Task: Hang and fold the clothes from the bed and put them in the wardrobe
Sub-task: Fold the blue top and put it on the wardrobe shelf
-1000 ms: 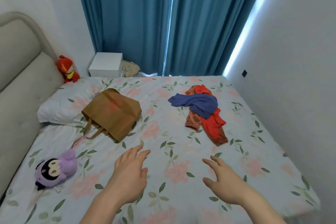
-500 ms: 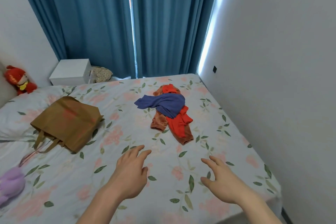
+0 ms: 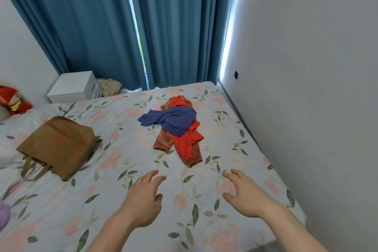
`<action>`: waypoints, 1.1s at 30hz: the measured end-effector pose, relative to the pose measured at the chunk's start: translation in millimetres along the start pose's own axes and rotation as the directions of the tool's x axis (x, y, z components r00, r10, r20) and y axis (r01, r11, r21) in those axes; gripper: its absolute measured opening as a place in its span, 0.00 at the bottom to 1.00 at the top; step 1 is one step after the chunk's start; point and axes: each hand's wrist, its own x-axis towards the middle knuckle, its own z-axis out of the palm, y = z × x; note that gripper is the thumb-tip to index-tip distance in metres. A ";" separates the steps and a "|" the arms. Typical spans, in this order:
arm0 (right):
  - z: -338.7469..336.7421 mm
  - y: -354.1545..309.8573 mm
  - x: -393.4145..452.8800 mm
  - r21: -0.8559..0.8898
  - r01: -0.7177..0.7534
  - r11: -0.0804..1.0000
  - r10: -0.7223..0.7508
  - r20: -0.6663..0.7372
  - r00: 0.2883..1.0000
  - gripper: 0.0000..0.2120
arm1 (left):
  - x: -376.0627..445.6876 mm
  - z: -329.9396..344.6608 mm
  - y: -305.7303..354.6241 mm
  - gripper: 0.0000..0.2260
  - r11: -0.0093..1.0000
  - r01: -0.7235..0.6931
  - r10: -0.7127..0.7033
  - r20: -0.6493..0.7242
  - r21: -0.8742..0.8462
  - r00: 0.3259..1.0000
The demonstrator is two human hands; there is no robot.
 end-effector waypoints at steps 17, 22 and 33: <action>-29.6 33.5 110.4 -0.085 0.004 0.996 -0.004 0.003 1.000 0.30 | 130.6 40.1 -10.4 0.25 0.993 0.113 -0.115 0.159 0.023 0.981; -29.2 59.6 197.5 -0.151 0.049 0.987 -0.037 0.077 0.996 0.32 | 193.9 77.8 -20.9 0.28 0.963 0.233 -0.256 0.196 0.132 0.946; 87.4 138.4 460.0 -0.233 0.113 0.966 -0.083 0.135 0.987 0.34 | 401.6 253.6 -119.9 0.43 0.816 0.572 -0.573 0.249 0.084 0.781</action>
